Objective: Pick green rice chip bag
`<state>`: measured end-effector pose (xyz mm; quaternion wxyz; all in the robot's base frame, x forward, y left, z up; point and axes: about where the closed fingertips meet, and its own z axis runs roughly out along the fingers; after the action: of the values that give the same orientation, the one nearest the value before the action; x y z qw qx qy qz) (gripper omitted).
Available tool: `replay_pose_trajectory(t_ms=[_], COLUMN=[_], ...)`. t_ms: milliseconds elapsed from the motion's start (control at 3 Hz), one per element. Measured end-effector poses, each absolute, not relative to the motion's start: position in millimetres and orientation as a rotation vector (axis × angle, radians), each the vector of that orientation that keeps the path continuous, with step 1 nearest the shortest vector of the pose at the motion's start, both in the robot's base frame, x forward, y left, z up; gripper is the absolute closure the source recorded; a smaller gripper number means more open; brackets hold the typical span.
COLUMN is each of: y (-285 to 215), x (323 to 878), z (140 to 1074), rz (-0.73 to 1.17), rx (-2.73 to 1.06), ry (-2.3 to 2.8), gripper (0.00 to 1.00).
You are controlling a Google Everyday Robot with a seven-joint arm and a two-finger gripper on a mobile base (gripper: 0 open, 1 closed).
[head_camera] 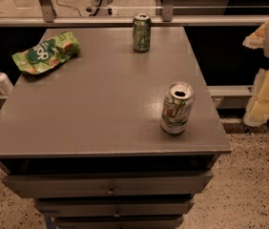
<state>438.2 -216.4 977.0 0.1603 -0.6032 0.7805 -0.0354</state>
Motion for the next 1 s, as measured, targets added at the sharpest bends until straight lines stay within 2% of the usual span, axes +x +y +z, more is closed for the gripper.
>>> replay_pose_trajectory(t_ms=[667, 1000], y=[-213.6, -180.1], x=[447.3, 492.7], z=[977.9, 970.6], rz=[-0.085, 0.01], rx=[-1.708, -1.654], ry=[2.201, 2.127], gripper=[0.0, 0.0])
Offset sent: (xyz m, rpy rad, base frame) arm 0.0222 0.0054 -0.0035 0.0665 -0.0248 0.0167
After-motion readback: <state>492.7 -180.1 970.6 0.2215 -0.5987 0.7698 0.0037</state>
